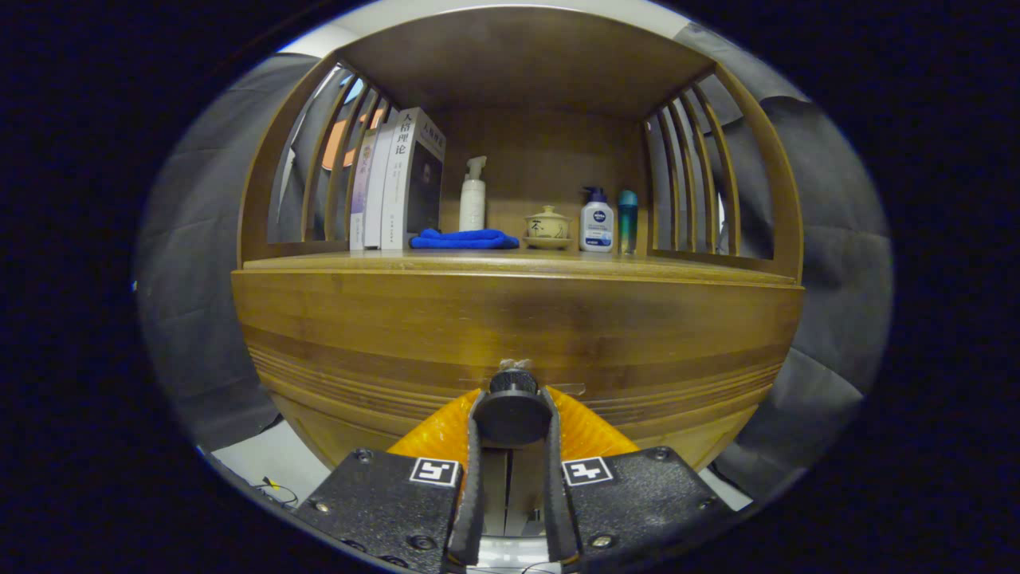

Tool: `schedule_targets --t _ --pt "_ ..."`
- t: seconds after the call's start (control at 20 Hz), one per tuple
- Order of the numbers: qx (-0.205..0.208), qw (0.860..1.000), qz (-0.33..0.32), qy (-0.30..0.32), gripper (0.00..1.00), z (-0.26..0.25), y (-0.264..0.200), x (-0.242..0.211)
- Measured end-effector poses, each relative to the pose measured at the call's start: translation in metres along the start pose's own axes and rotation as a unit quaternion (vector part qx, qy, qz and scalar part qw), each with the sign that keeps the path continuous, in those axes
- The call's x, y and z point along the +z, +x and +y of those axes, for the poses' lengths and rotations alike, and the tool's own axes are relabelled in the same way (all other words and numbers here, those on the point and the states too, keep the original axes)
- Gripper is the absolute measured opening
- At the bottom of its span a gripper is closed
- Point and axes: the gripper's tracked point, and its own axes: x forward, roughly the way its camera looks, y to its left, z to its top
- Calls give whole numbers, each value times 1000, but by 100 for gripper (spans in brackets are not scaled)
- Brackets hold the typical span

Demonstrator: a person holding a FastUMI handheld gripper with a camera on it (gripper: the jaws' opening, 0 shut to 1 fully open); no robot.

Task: Pull open the drawer, take out the items inside it, and place them on the countertop above the cabinet.

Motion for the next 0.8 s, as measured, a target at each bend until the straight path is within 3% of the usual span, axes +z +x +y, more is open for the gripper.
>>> schedule_targets --t 0.25,0.8 --pt "0 1000 9 0 33 0 -5 -2" --pt "0 1000 -3 -7 33 -3 -75 -19"
